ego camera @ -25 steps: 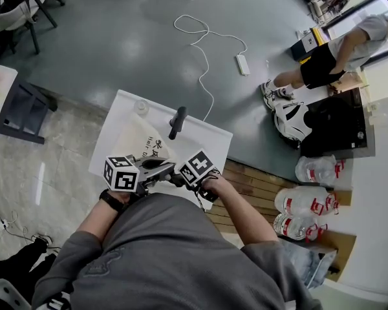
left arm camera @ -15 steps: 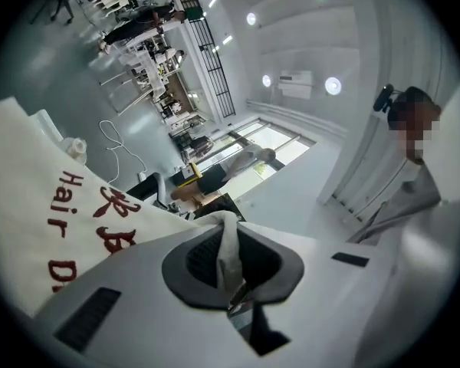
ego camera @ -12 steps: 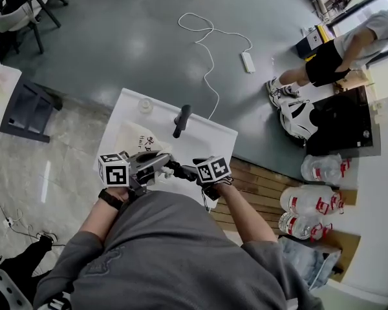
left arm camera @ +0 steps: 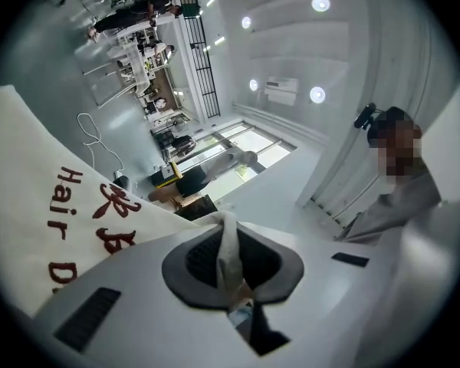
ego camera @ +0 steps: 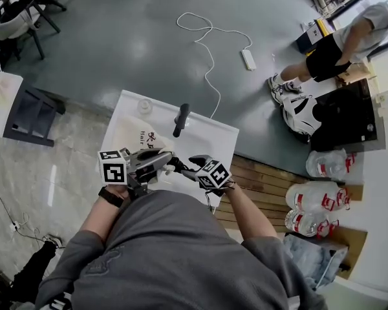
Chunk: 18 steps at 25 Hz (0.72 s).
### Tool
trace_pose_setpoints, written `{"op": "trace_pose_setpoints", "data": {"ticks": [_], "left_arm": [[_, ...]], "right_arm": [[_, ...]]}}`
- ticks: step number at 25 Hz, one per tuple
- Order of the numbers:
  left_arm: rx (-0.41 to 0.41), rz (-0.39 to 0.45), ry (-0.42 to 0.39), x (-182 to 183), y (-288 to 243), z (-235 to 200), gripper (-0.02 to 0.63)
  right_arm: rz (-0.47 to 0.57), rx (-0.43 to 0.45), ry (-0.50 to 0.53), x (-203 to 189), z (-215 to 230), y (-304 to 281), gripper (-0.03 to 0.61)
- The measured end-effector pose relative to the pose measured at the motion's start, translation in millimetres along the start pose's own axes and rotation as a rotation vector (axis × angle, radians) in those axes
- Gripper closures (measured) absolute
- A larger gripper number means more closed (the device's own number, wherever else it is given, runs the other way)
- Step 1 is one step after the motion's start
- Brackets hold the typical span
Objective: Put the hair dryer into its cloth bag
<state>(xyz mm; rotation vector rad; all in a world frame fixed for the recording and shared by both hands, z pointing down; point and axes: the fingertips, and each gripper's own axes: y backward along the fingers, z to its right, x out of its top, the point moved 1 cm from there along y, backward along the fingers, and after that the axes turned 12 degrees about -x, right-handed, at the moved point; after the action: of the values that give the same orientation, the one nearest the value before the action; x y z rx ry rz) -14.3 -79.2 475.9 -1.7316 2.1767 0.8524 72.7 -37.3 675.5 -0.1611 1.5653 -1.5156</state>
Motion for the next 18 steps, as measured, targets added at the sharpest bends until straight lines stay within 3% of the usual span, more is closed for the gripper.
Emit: {"op": "trace_pose_setpoints", "data": {"ticks": [3,5,8,11,14,18], "left_arm": [[-0.017,0.005,-0.004,4.3,-1.1,4.9,0.598],[-0.033,-0.004,-0.004,4.2,-2.6,8.7,0.598],[-0.047,-0.014,-0.004,3.9,-2.3,11.2,0.598],[-0.049,-0.01,0.0,3.3,-1.8,11.9,0.598],[-0.036,0.0,-0.004,5.5,0.4,11.3,0.598],[0.0,0.0,-0.014,8.0,7.8,6.9,0.598]], "right_arm": [[-0.121,-0.104,0.331,-27.5,1.0,-8.1,0.33],[-0.16,-0.12,0.434,-31.9,-3.3,-17.9,0.328],[-0.191,-0.09,0.499,-31.6,-17.0,-31.8,0.336],[-0.183,-0.082,0.505,-34.1,-19.1,-34.9,0.434],[-0.162,-0.05,0.425,-31.8,-13.6,-22.4,0.451],[-0.183,-0.025,0.465,-29.4,-6.6,4.7,0.456]]}}
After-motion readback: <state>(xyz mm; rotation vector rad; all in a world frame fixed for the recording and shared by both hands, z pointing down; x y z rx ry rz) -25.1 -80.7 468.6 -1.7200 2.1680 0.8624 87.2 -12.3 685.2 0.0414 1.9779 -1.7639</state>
